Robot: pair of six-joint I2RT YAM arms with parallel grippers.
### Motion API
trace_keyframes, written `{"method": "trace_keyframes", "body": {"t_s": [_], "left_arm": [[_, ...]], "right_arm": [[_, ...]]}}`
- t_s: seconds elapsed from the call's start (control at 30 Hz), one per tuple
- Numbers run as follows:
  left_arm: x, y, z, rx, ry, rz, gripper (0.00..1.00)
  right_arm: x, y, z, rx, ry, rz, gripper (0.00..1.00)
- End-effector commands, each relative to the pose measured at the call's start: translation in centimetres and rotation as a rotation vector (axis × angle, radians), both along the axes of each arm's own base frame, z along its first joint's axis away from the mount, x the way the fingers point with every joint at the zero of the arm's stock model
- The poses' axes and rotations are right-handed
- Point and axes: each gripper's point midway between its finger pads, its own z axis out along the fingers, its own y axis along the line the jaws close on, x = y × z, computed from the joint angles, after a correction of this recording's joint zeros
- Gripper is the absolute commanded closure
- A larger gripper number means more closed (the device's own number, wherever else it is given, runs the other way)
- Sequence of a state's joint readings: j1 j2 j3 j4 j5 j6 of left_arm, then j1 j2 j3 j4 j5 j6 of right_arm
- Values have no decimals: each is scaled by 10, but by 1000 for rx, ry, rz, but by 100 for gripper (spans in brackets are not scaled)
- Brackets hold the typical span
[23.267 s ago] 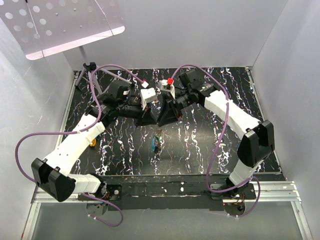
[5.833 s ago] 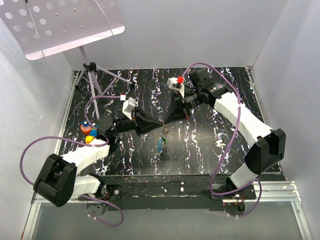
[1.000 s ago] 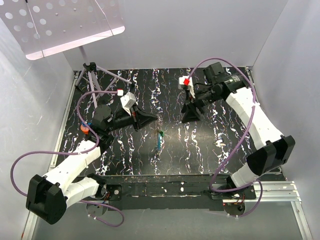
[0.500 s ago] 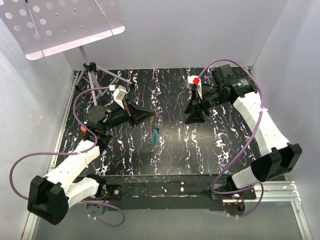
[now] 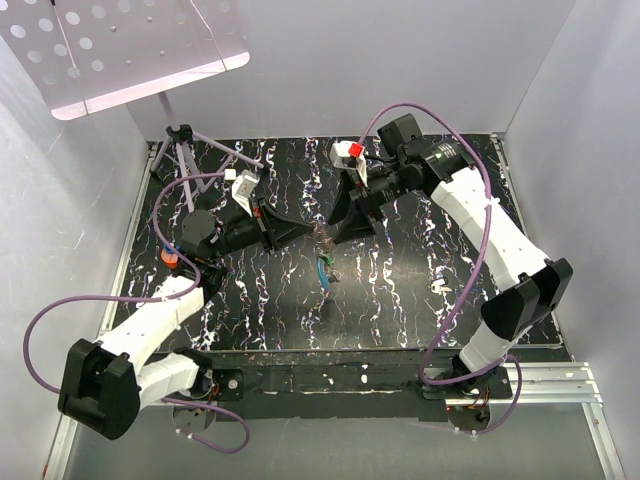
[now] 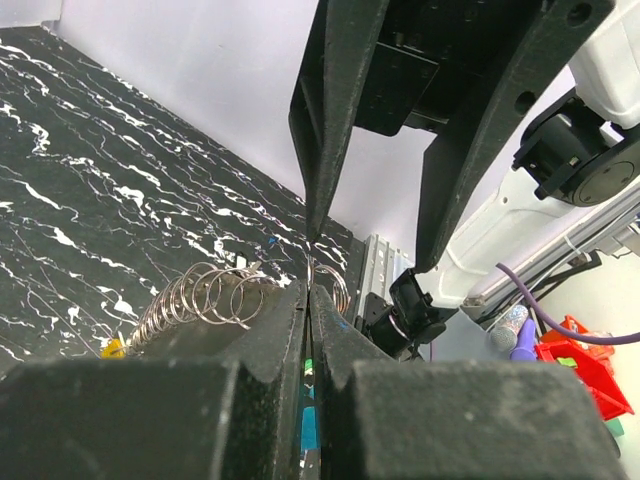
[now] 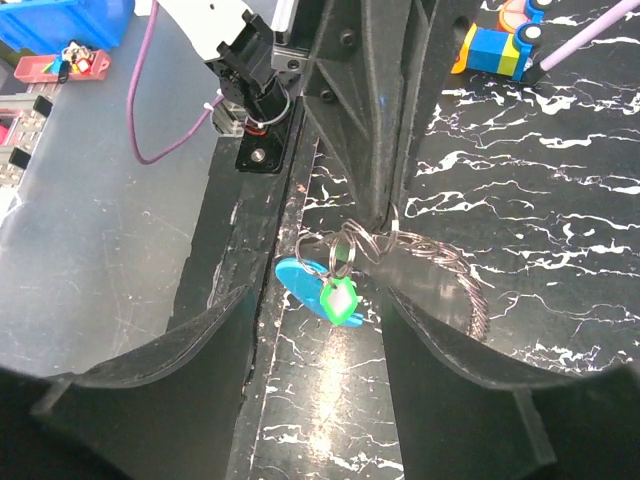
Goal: Put the keys on the keyring
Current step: Adjust the keyring.
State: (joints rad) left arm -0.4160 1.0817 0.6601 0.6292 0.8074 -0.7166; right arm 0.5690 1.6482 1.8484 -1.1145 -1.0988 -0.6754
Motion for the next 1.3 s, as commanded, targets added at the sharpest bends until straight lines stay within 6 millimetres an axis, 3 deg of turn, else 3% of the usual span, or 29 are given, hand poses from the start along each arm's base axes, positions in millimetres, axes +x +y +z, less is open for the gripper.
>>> {"method": "trace_keyframes", "body": {"t_s": [0.0,0.43,0.7,1.27], "left_arm": [[-2,3,12,-42,-47,11,100],[-5,5,16,-76,-77,20,100],[0,9,12,-62,-77,68,100],[9,14,9,-42,-86,134,100]], "right_arm": [[9,2,8,4,-25,-32,39],[-9,26,-9,-14,63,40,39],[-20,23,-2,15,68,76,41],[-23,21,-5,11,68,81,41]]}}
